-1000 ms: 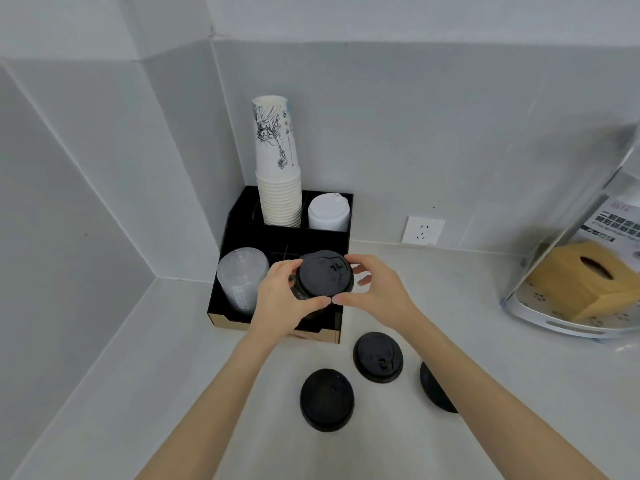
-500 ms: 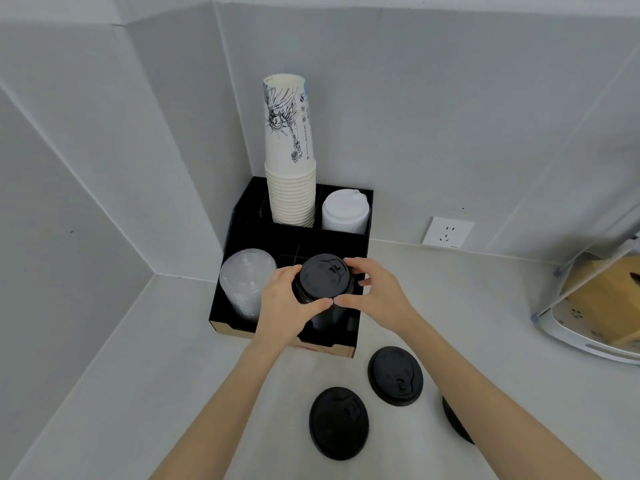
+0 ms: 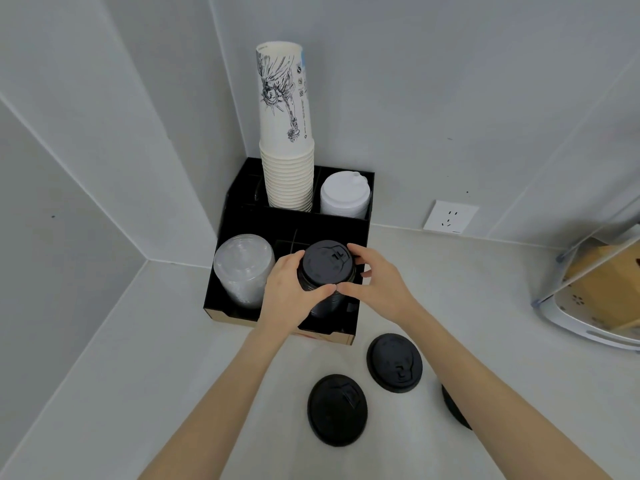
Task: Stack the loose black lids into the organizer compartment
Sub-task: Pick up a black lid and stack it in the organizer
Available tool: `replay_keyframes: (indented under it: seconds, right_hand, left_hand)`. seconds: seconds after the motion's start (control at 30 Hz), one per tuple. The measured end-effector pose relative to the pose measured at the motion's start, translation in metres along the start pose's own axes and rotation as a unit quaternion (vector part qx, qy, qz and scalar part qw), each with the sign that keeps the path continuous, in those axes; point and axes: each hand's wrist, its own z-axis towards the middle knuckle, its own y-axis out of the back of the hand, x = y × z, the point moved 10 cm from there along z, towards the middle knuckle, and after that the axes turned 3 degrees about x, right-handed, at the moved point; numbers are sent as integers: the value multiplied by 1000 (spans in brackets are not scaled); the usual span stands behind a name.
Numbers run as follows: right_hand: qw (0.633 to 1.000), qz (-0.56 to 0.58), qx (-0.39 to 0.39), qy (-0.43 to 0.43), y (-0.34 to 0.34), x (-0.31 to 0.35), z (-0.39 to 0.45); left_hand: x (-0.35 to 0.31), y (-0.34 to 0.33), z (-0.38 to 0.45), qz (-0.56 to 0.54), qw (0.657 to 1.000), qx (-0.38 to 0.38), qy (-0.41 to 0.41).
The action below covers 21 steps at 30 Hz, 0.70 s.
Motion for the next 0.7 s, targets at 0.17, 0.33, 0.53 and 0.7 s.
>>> replay_keyframes:
  seconds: [0.17,0.33,0.53,0.7]
  right_hand:
    - [998,-64,-2,21,-6,6,-5]
    - [993,-120,-5,16,-5,3,-2]
    - [997,-82,-4,11,-2,1,-10]
    - [998,-56,-19,9,4,2,-33]
  left_hand:
    - [5,-3,-1,18,1000,9,-4]
    - [8,-7,-3,4,1000,25,4]
    - [5,-4,-8,-12,999,32,6]
    - [4,0,-23,6,999,31,8]
